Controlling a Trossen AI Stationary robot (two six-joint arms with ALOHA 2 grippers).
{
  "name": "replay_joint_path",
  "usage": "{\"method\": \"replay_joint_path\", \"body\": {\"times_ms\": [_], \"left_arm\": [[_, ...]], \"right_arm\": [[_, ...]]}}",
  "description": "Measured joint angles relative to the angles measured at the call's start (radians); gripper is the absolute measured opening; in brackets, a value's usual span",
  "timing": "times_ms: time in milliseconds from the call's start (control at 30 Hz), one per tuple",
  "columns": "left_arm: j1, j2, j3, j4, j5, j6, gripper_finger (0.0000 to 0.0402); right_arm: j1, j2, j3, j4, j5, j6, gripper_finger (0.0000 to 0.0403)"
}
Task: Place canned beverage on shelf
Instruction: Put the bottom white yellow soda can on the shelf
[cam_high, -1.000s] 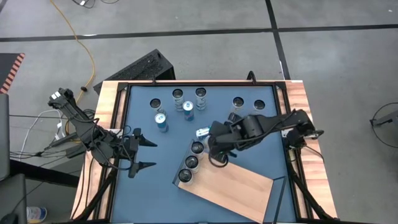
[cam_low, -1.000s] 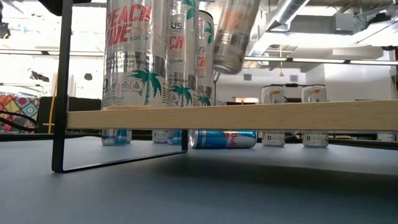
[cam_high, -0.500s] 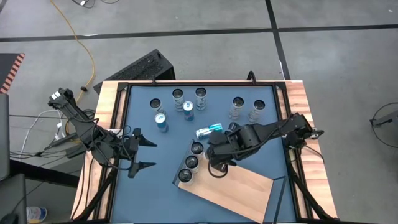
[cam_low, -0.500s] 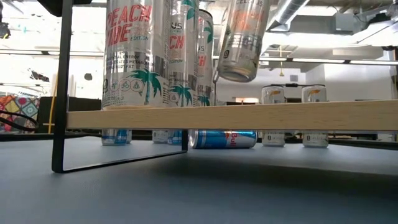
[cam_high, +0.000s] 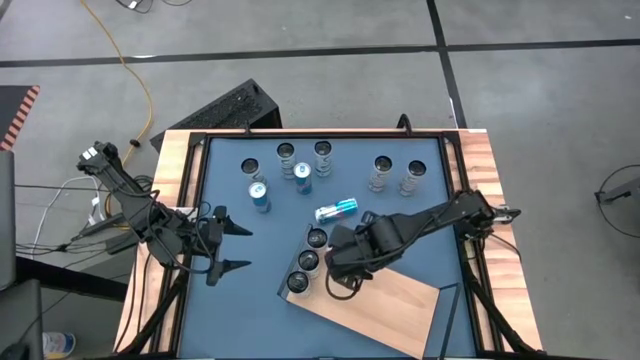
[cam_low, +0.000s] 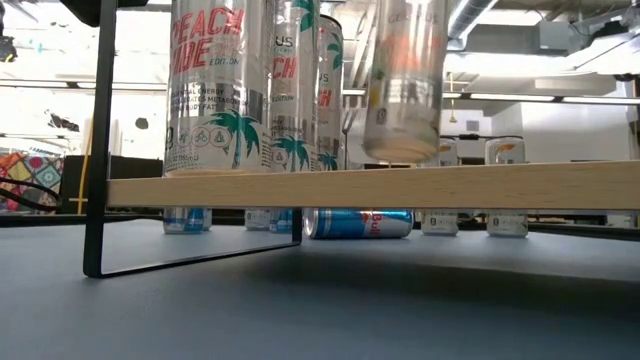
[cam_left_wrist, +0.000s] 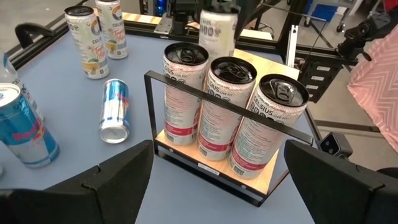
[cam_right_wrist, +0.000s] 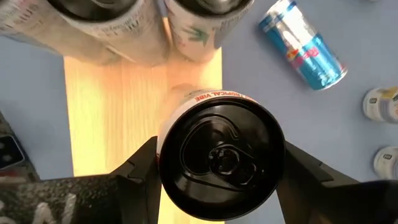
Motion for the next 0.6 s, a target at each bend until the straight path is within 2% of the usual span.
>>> {"method": "replay_joint_path", "body": {"times_ms": [600], "left_arm": [[0.0, 0.0, 0.0, -0.006, -0.004, -0.004, 0.0348]], "right_arm": [[-0.002, 0.004, -0.077, 0.001, -0.004, 0.007, 0.0217]]}}
